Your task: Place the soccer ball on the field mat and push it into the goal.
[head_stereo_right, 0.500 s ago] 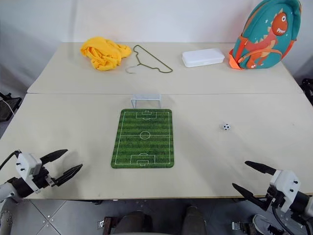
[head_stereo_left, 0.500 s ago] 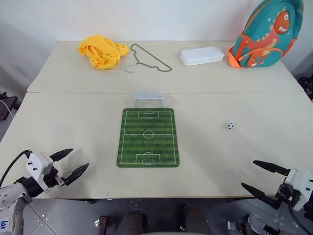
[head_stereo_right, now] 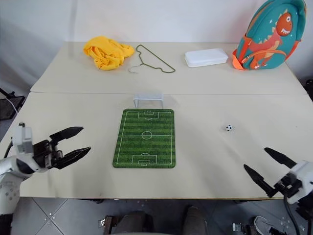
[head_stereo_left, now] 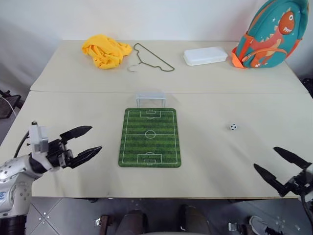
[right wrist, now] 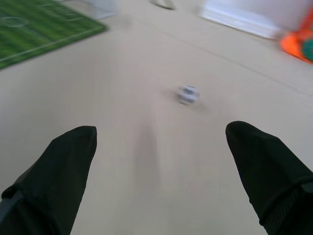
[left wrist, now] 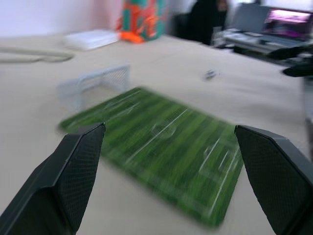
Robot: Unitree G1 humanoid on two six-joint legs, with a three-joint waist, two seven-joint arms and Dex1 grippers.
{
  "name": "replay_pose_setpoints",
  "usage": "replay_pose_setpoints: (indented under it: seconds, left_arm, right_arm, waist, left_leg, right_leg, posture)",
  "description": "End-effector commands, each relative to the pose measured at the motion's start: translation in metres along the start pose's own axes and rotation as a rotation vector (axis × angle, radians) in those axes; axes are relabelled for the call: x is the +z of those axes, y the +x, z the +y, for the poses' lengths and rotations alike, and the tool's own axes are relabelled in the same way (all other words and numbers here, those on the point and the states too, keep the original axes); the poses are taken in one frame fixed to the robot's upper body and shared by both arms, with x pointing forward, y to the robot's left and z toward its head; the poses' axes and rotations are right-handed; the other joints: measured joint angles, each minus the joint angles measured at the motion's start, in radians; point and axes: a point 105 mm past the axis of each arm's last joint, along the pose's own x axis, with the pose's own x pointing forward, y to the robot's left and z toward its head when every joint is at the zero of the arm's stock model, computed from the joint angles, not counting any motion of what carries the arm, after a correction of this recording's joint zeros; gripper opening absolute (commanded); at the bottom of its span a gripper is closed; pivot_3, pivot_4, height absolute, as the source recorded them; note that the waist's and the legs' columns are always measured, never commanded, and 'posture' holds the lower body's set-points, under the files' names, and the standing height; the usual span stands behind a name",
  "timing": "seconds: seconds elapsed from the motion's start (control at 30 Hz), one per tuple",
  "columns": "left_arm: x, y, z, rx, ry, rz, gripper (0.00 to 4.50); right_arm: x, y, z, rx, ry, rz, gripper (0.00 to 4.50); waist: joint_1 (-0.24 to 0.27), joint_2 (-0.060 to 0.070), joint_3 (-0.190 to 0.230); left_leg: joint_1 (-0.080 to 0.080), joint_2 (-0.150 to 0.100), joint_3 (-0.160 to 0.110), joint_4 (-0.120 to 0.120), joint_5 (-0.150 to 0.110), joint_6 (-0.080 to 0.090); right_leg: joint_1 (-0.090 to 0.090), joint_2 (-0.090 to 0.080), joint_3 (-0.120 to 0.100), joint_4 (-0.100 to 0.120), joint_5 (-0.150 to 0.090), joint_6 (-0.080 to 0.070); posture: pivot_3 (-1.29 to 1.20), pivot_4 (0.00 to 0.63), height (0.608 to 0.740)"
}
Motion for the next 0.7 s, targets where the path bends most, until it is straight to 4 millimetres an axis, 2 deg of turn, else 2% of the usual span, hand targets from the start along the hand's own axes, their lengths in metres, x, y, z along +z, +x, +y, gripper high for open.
replay_pose_setpoints:
  seconds: [0.03,0.2,0.33,0.5,0.57,0.7]
  left_arm:
    - [0.006,0.011,-0.004,-0.056,0.040,-0.023,4.50]
    - [0.003,0.016,-0.009,-0.115,-0.059,-0.012,4.50]
    - [0.003,0.020,-0.009,-0.104,-0.031,-0.011,4.50]
    - [0.002,0.025,-0.013,-0.118,-0.033,-0.003,4.50]
    - [0.002,0.026,-0.014,-0.117,-0.030,-0.004,4.50]
    - [0.003,0.029,-0.015,-0.112,-0.023,-0.010,4.50]
  right_arm:
    - [-0.001,-0.004,-0.011,-0.063,0.024,-0.016,4.47]
    - [-0.001,0.028,-0.005,0.005,0.046,-0.005,4.47]
    - [0.001,0.071,-0.011,0.017,0.063,0.078,4.47]
    - [0.009,0.121,-0.019,-0.026,0.102,0.078,4.47]
    - [0.010,0.134,-0.021,-0.036,0.097,0.084,4.47]
    - [0.007,0.154,-0.023,-0.031,0.099,0.101,4.47]
  waist:
    - [-0.007,0.000,0.000]
    - [-0.027,0.001,0.000]
    - [-0.026,0.001,0.001]
    - [-0.022,0.001,0.001]
    - [-0.015,0.001,0.001]
    - [-0.013,0.001,0.001]
  left_leg:
    - [0.000,0.000,0.001,0.000,0.000,0.000]
    - [0.003,0.001,0.004,0.000,0.000,0.000]
    - [0.005,0.001,0.007,0.000,0.000,0.000]
    - [0.005,0.001,0.009,0.000,0.000,0.000]
    - [-0.003,0.001,0.010,0.002,0.000,0.000]
    - [-0.004,0.000,0.013,0.001,0.000,0.000]
  right_leg:
    - [0.000,0.000,0.001,0.000,0.000,0.000]
    - [0.000,0.001,0.005,0.001,0.000,0.000]
    - [-0.001,0.001,0.009,0.003,0.000,0.000]
    - [-0.005,0.002,0.012,0.006,0.000,0.000]
    - [-0.013,0.002,0.012,0.009,0.000,0.000]
    - [-0.016,0.002,0.015,0.009,0.000,0.000]
  posture:
    - [0.00,0.150,0.740]
    - [0.00,0.150,0.740]
    - [0.00,0.150,0.740]
    - [0.00,0.150,0.740]
    - [0.00,0.150,0.740]
    - [0.00,0.150,0.740]
